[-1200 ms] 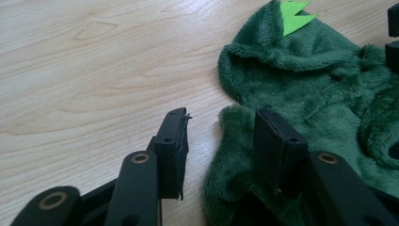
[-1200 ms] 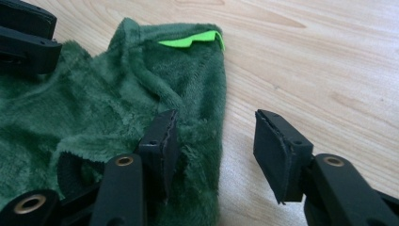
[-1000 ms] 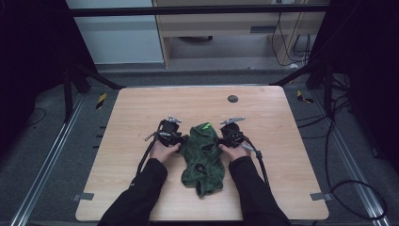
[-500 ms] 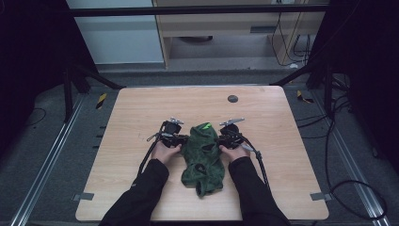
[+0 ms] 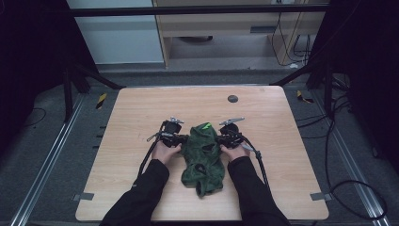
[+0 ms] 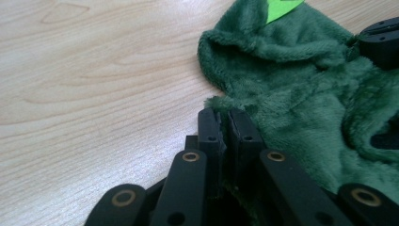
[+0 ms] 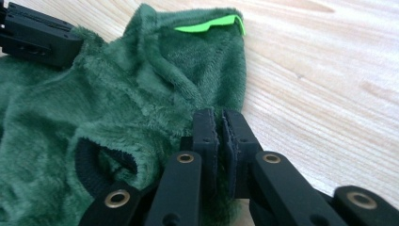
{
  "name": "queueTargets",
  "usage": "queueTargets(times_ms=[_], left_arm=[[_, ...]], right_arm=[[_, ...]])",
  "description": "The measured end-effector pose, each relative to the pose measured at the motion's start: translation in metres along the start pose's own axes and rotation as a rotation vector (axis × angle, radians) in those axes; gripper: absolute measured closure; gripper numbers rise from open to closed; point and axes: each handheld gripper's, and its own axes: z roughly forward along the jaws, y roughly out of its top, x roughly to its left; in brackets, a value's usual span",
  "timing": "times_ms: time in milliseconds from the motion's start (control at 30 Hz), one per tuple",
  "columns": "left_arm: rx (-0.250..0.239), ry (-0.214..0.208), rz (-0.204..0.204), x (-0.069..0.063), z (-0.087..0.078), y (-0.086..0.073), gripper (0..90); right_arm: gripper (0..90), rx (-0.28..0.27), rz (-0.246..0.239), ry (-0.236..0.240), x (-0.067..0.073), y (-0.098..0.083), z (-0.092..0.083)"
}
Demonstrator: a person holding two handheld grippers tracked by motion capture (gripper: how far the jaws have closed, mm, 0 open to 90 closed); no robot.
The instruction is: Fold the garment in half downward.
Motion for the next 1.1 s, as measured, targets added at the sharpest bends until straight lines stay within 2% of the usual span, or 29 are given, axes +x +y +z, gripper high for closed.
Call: queueTargets(times_ms=[200, 333, 600, 733, 867, 1100], left_arm=[[-0.031, 0.007, 0.004, -0.002, -0.013, 0.003, 84.7], [-0.060, 0.001, 0.014, -0.006, -0.028, 0.006, 84.7], [-0.118, -0.012, 0.034, -0.017, -0.057, 0.005, 84.7], [-0.131, -0.020, 0.054, -0.022, -0.068, 0.000, 84.7], [-0.145, -0.036, 0.053, -0.024, -0.074, -0.003, 84.7], [-0.142, -0.045, 0.083, -0.032, -0.085, -0.013, 84.7]], right_arm=[[85.1, -0.040, -0.020, 0.010, 0.002, 0.008, -0.014], [85.1, -0.064, -0.044, 0.016, 0.006, 0.012, -0.027], [85.0, -0.122, -0.079, 0.060, 0.014, 0.009, -0.053], [85.0, -0.150, -0.098, 0.079, 0.017, 0.008, -0.062], [85.0, -0.167, -0.110, 0.091, 0.021, 0.006, -0.068], [85.0, -0.182, -0.149, 0.104, 0.029, 0.001, -0.077]])
